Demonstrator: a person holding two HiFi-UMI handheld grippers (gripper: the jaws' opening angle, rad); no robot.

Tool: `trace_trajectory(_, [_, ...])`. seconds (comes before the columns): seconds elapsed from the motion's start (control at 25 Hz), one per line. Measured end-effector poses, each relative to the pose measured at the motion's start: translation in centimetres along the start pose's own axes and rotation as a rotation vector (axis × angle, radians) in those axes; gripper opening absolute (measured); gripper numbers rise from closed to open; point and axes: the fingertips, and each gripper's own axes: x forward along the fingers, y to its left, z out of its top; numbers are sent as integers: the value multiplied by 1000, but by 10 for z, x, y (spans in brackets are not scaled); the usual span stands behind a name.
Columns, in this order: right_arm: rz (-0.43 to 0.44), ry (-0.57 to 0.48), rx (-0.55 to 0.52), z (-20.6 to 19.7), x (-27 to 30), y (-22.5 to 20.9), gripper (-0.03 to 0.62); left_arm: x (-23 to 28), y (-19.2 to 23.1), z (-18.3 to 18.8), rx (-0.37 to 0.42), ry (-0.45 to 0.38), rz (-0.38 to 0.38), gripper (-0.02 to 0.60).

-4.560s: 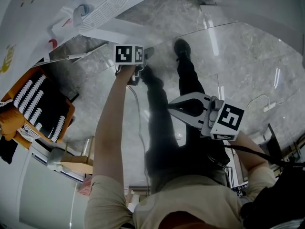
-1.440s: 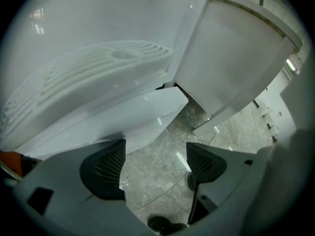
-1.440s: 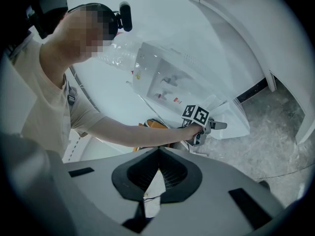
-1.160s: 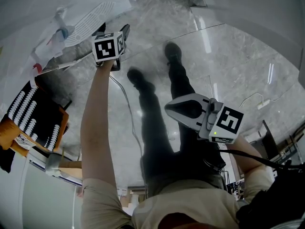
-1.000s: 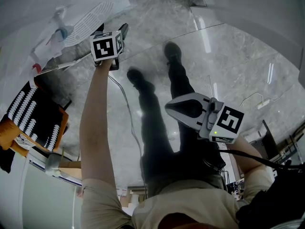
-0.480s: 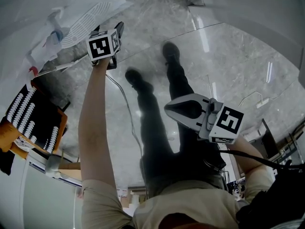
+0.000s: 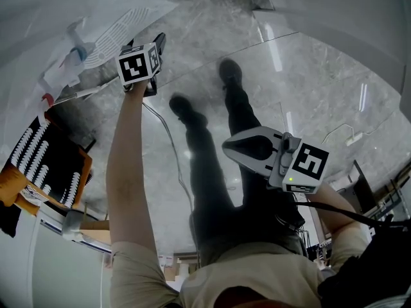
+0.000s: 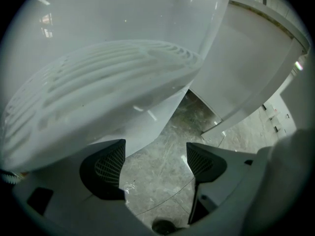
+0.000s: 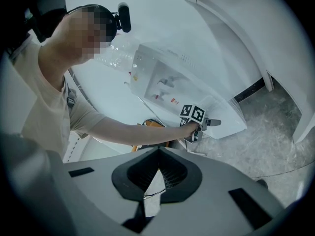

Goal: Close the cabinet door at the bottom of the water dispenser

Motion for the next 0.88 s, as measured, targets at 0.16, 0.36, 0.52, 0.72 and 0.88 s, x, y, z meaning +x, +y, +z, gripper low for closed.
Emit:
trace_trajectory(0.16, [-11,-6,-5,3,3,1,14,-8,-4,-3,20,13,-20,357])
trace_trajectory(0.36, [34,-47,23,25,9,16,14,-49,-26,-17,-2,32,-64,357])
trace_trajectory(0.52, [23,-33,123,24,3,20,14,-96,-53,-35,-31,32,-111,357])
trace_trajectory(0.72, [-43,-31,91,46,7,31,14,-157,-56,-37,-56,-9,-138,357])
trace_trajectory(0.88, [-24,-57,138,61,17,52,14,-200,-53,-38,-102,-34,-160,357])
